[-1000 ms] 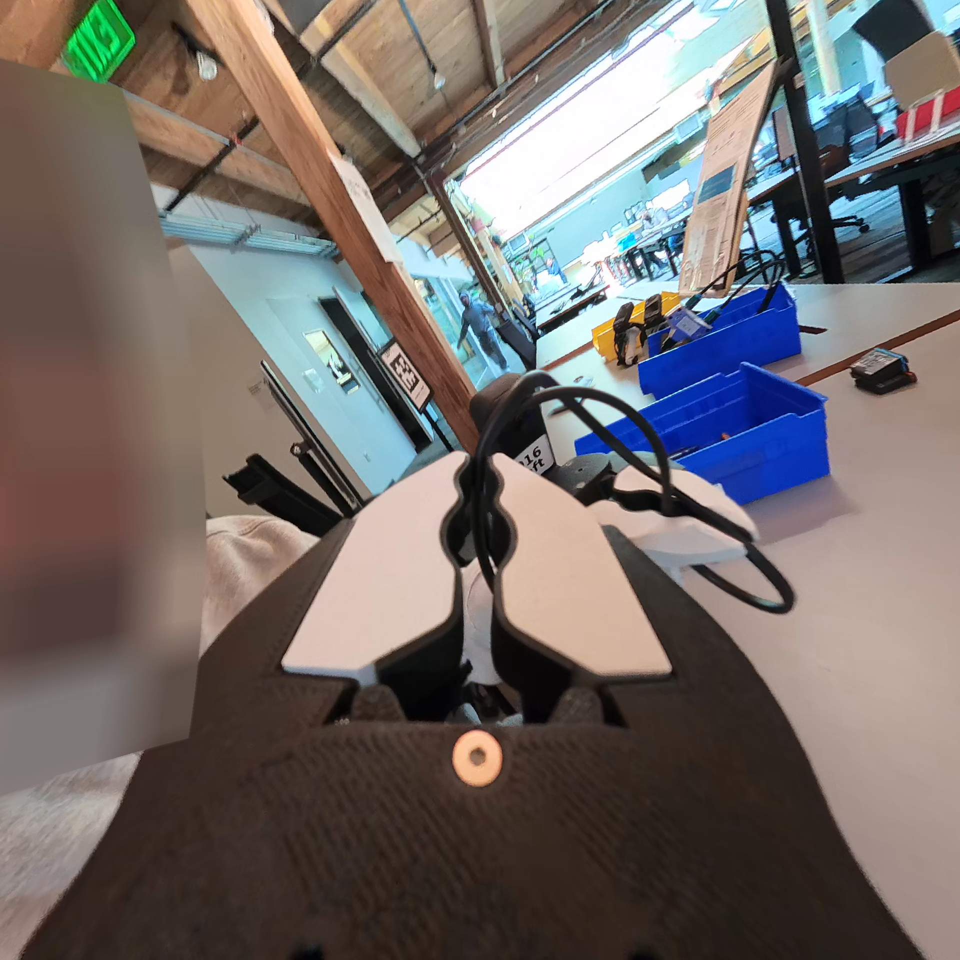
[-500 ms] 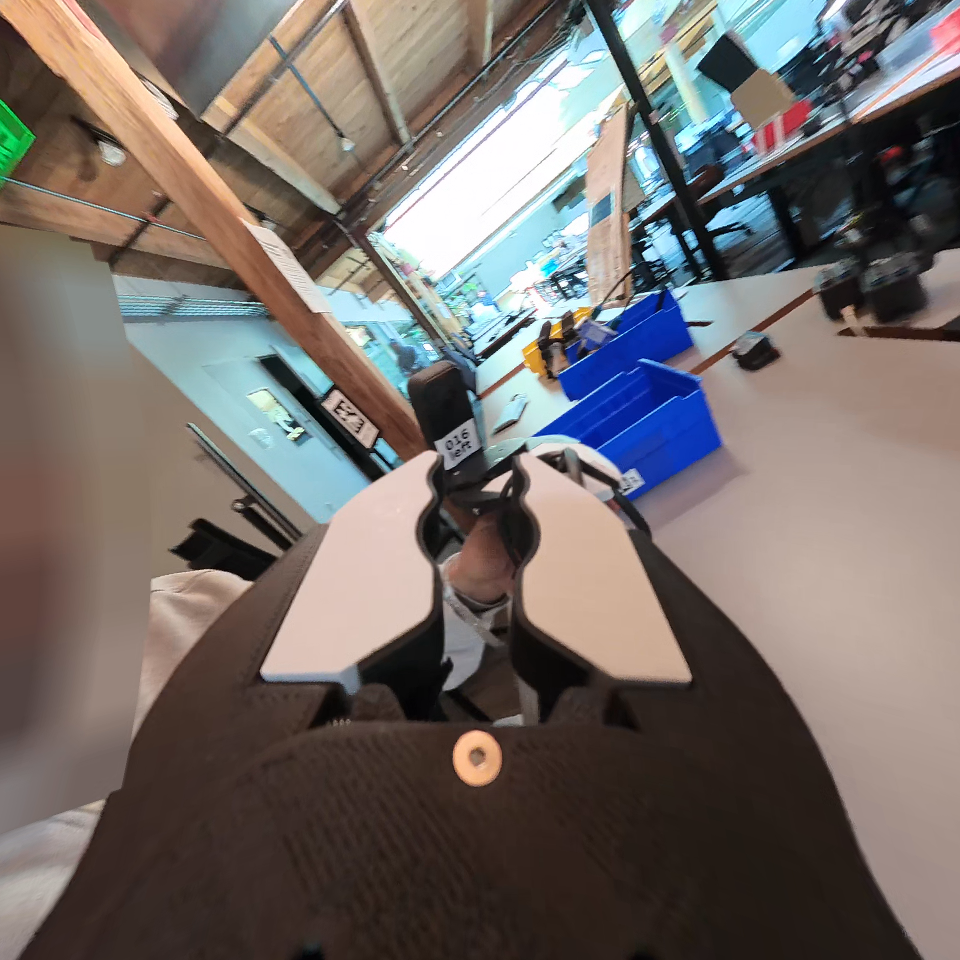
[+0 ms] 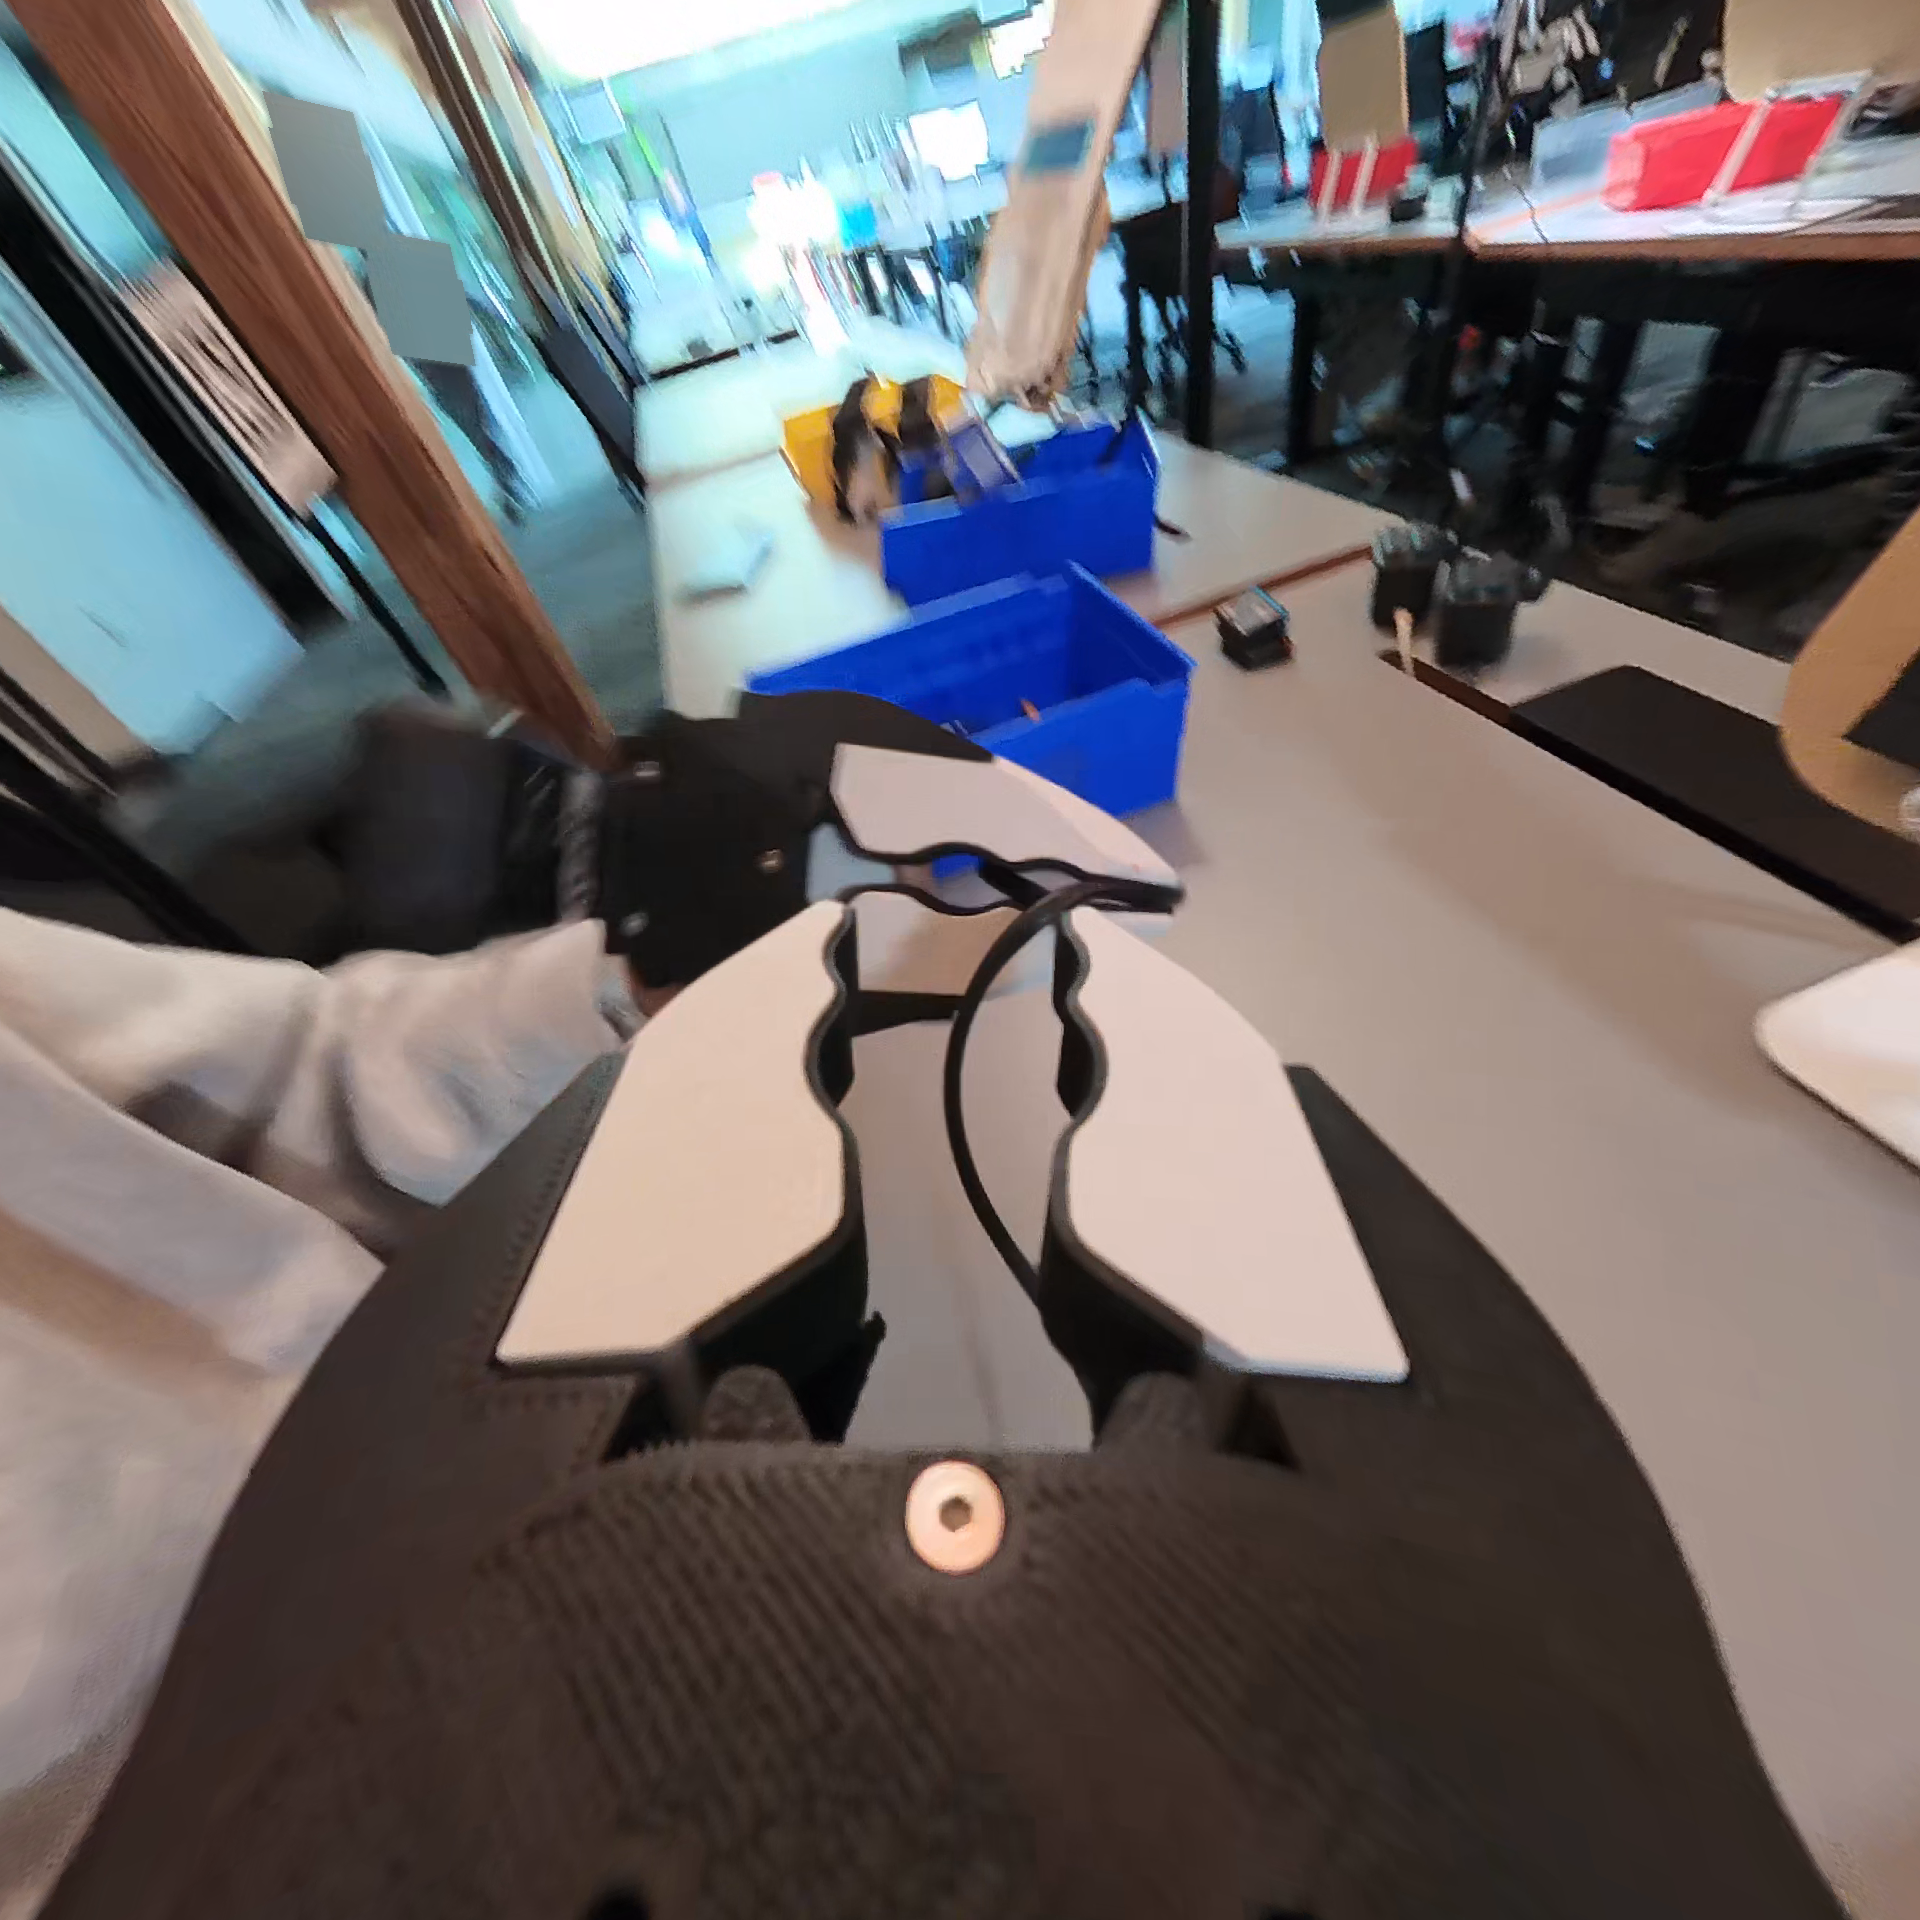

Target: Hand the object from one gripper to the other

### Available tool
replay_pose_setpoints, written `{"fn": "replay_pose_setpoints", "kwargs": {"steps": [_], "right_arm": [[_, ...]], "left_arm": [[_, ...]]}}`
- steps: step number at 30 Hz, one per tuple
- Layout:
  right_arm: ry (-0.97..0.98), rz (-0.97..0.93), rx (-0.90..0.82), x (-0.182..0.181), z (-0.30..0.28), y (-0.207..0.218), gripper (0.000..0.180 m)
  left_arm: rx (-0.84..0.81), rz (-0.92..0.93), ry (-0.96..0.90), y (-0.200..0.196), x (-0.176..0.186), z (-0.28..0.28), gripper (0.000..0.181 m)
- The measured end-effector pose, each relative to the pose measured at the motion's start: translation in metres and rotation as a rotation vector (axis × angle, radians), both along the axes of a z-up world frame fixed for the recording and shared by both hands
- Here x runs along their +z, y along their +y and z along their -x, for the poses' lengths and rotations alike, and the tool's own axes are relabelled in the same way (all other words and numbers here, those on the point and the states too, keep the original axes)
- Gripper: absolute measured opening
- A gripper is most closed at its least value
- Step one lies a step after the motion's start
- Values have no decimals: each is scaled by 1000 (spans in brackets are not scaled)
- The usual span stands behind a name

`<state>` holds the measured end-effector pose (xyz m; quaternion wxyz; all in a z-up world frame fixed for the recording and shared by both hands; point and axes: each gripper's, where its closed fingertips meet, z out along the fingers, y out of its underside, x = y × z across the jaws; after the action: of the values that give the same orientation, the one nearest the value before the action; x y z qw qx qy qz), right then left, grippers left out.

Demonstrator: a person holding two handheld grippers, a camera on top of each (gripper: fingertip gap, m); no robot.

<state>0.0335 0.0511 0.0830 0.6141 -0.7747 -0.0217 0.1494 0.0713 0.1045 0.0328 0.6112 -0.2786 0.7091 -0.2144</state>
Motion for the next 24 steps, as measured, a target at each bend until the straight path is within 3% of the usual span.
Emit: {"fn": "replay_pose_setpoints", "kwargs": {"steps": [4, 9, 16, 21, 24], "right_arm": [[-106, 86, -26, -17, 2, 2, 38], [-133, 155, -12, -31, 3, 1, 36], [-96, 222, 37, -42, 6, -3, 14], [-111, 217, 28, -41, 4, -3, 10], [-134, 196, -25, -37, -7, -3, 9]], "left_arm": [[39, -258, -79, -11, 4, 2, 5], [27, -426, -169, -25, 11, 8, 6], [8, -486, -238, -32, 21, 14, 5], [28, -489, -257, -29, 22, 11, 8], [34, -442, -260, -26, 25, 10, 30]]}}
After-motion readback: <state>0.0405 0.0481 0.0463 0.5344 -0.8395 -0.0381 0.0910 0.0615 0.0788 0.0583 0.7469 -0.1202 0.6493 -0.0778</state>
